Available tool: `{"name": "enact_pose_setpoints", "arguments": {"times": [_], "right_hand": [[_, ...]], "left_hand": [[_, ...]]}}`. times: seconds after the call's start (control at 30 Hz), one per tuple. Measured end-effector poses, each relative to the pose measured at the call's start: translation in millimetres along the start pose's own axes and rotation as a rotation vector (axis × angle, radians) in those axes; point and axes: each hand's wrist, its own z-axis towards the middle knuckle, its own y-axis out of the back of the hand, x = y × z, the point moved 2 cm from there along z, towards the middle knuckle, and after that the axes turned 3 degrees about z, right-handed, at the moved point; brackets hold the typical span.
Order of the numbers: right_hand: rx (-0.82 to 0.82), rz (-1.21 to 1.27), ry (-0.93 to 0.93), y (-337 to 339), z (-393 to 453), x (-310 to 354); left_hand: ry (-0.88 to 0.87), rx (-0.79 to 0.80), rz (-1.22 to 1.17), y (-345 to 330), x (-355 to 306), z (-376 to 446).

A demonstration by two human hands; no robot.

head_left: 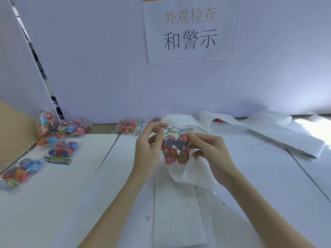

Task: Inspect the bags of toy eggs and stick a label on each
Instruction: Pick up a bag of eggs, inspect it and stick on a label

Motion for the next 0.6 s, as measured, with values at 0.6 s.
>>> {"name": "enact_pose_setpoints", "arguments": {"times": [0.6], "right_hand": [[0.154,-0.126,0.006,11.3,6.0,0.9]], "left_hand": [[0.372,0.092,-0.063,12.1,11.8,11.8]]}}
